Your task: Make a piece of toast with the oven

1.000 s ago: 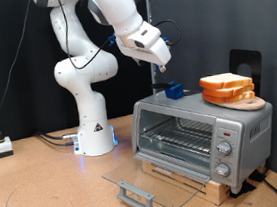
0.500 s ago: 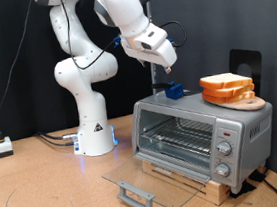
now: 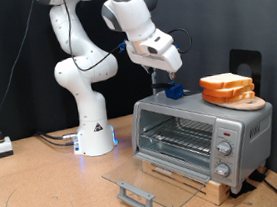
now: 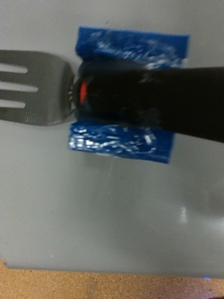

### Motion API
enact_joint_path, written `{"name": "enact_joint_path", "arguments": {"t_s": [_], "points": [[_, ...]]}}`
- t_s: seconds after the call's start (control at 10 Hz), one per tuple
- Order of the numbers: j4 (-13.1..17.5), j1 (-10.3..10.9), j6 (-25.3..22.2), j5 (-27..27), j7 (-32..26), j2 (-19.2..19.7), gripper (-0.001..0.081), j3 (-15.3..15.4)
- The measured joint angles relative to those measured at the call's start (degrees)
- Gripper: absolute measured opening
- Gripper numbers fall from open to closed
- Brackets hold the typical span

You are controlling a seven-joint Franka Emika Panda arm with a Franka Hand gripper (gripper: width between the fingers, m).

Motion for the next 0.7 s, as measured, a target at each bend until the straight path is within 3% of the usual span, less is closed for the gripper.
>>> {"name": "enact_joint_path", "arguments": {"t_s": [0.7], "points": [[-2.98, 0.70, 7.42, 5.14, 0.98, 3.83, 0.0810, 6.21]]}}
